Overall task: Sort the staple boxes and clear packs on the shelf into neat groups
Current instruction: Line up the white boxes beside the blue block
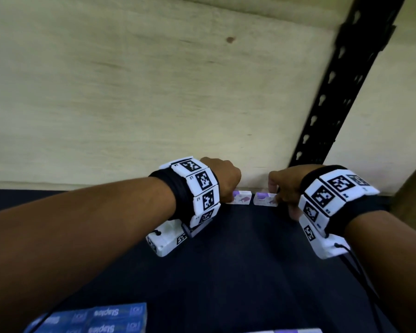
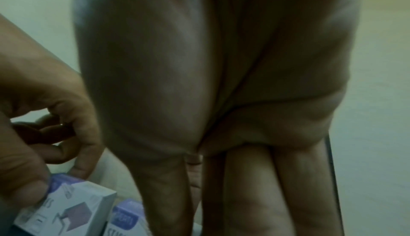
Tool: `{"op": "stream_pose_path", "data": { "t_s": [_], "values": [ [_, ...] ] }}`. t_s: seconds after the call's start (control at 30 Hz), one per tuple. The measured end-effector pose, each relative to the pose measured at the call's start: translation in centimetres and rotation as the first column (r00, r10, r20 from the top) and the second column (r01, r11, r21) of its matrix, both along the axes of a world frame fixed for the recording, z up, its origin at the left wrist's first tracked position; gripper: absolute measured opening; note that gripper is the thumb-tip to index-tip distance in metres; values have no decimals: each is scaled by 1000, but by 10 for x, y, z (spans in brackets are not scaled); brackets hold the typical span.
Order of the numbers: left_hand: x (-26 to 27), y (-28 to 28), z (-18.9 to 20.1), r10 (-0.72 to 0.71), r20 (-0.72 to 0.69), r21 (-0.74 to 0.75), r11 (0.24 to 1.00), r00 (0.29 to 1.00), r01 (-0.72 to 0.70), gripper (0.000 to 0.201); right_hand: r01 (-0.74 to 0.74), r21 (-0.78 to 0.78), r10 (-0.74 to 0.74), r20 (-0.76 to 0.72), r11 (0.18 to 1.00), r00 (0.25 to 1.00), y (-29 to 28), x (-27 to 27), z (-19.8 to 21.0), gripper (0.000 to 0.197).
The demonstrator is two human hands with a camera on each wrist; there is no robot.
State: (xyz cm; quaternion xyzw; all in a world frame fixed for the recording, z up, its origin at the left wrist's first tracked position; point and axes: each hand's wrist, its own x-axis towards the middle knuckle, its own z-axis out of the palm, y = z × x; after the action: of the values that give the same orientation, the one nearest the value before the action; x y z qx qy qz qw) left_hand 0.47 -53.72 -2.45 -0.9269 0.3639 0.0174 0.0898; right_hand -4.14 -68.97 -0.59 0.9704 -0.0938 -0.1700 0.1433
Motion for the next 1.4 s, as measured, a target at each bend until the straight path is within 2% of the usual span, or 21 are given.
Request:
{"op": "stream_pose_path", "data": {
  "t_s": [0.1, 0.17, 0.2, 0.23, 0.33, 0.43, 0.6, 0.8, 0.97, 1.2, 1.3, 1.4],
  "values": [
    [-8, 8, 8, -13, 0, -23, 1000, 1000, 13, 29, -2, -31, 1, -21, 1000, 1000, 9, -9, 8, 35],
    [-15, 14, 12, -7, -13, -36, 999, 1000, 7, 28, 17, -29, -19, -68, 999, 997, 20, -21, 17, 11],
    [-20, 19, 15, -4, -23, -46, 999, 1000, 3, 27, 16, -35, -19, -103, 999, 995, 23, -26, 20, 9],
    [-24, 23, 18, -4, -36, -54, 999, 999, 2, 27, 10, -45, -16, -137, 999, 990, 27, -32, 22, 21],
    [-43, 39, 24, -11, -81, -48, 999, 997, 7, 28, 1, -10, -3, -159, 1000, 987, 40, -49, 24, 12],
    [-68, 56, 27, -13, -122, -23, 1000, 992, 10, 27, 3, -7, -4, -194, 1000, 981, 54, -74, 28, 24],
    [-109, 75, 29, -56, -171, 9, 998, 984, 58, 25, -37, 21, 40, -171, 999, 984, 64, -116, 31, 29],
    [-142, 83, 25, -107, -190, 54, 991, 976, 119, 25, 24, 89, -6, -189, 996, 982, 62, -152, 21, 23],
    [-155, 86, 27, -117, -205, 55, 990, 972, 131, 25, 57, 145, -29, -190, 988, 981, 60, -176, 21, 8],
    [-165, 92, 25, -133, -269, 17, 990, 954, 143, 23, 71, 193, -41, -158, 979, 987, 61, -195, 18, 8],
    [-166, 93, 24, -130, -296, 21, 990, 946, 142, 30, 53, 193, -28, -132, 980, 991, 63, -201, 20, 12],
    [-168, 93, 23, -116, -345, 30, 991, 931, 134, 51, 53, 250, -23, -117, 967, 993, 65, -205, 24, 15]
  ]
}}
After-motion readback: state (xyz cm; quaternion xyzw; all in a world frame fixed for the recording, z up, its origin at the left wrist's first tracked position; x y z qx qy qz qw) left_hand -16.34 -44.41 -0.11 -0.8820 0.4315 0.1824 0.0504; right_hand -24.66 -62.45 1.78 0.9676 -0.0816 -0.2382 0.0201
